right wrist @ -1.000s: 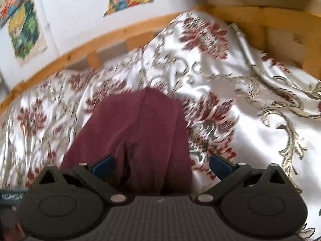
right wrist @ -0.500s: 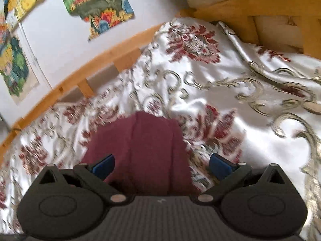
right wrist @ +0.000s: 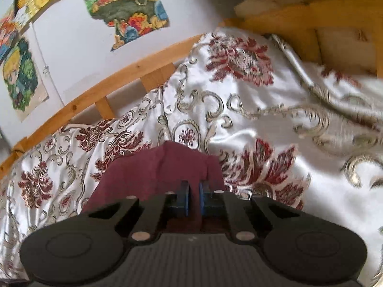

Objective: Fold small clothes

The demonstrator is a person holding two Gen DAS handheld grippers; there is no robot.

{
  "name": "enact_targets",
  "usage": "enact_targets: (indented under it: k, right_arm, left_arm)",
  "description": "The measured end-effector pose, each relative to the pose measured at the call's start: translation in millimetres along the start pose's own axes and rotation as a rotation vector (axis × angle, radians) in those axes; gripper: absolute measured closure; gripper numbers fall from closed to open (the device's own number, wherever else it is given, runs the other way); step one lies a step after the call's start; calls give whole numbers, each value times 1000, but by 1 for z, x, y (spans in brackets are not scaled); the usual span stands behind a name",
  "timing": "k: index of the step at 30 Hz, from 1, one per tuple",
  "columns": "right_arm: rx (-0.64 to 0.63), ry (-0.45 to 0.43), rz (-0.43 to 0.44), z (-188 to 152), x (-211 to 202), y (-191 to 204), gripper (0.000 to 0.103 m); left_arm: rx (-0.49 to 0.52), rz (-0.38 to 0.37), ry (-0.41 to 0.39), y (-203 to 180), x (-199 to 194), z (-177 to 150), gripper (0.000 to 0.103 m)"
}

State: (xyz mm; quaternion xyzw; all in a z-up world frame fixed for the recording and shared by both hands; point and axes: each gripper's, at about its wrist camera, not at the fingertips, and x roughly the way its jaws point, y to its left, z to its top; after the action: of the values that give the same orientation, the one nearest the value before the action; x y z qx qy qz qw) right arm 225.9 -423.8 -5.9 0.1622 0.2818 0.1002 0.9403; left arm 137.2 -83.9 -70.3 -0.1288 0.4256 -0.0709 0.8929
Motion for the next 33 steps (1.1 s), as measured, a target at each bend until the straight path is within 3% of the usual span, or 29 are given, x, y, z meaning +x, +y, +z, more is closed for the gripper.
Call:
enact_targets:
  k: [7, 10, 13, 19, 22, 33]
  right_arm:
    - [47, 26, -17, 1, 6, -13, 94]
    - [66, 32, -19, -1, 6, -15, 89]
    - [101, 34, -8, -1, 5, -20, 60]
    - [249, 85, 89, -4, 11, -37, 24]
    - [264, 114, 128, -6, 16, -36, 11]
    - [139, 158, 58, -13, 21, -15, 7]
  left_arm:
    - [37, -7, 6, -5, 2, -2, 1]
    - [49, -1, 2, -7, 2, -2, 1]
    - [52, 1, 2, -7, 2, -3, 1]
    - [54, 2, 0, -8, 2, -3, 1]
    - [58, 3, -1, -8, 2, -3, 1]
    - [57, 2, -1, -8, 3, -3, 1]
